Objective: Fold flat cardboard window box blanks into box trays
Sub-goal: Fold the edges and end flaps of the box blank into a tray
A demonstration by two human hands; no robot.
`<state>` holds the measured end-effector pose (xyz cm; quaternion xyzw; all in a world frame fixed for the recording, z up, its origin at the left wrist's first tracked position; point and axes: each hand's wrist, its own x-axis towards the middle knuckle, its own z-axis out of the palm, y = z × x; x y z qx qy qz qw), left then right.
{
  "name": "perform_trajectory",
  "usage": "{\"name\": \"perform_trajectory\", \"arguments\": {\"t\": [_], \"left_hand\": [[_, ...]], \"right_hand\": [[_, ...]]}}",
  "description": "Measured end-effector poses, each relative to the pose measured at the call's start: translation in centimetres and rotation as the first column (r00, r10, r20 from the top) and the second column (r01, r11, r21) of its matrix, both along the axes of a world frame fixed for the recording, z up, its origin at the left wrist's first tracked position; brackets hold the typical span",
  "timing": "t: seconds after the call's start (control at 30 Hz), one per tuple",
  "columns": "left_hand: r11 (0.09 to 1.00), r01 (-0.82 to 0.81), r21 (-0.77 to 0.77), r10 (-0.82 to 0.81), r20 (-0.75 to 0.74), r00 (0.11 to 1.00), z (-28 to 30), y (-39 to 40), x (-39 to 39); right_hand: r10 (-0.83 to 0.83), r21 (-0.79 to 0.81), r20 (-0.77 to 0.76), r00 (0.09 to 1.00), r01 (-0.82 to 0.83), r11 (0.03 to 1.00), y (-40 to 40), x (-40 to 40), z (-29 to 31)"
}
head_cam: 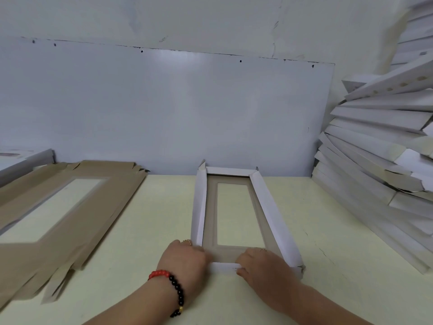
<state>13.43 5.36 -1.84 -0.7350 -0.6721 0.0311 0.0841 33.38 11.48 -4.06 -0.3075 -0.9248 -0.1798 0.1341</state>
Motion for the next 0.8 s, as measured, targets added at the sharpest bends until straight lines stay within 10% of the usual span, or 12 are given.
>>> {"name": "perform_trajectory", "arguments": {"t": [0.27,0.43,0.8], "left_hand": [[0.999,-0.029,-0.016,0.032,0.225,0.974,-0.5,0.1,-1.7],[0.998,0.033,0.049,-0.032,-0.02,0.999,-1.3,-0.3,0.9],[0.997,0.074,-0.017,-0.075,-0.061,0.995,-0.4,-0.1,1.4]], "right_hand": [[-0.015,-0.071,0.021,1.0,0.016,0.997,0.6,0.7,0.1],[-0.001,-0.047,0.05,0.999,0.003,0.999,0.0,0.3,0.2],[-0.009,0.015,0.144,0.989,0.007,1.0,-0.3,1.1,0.9]]}}
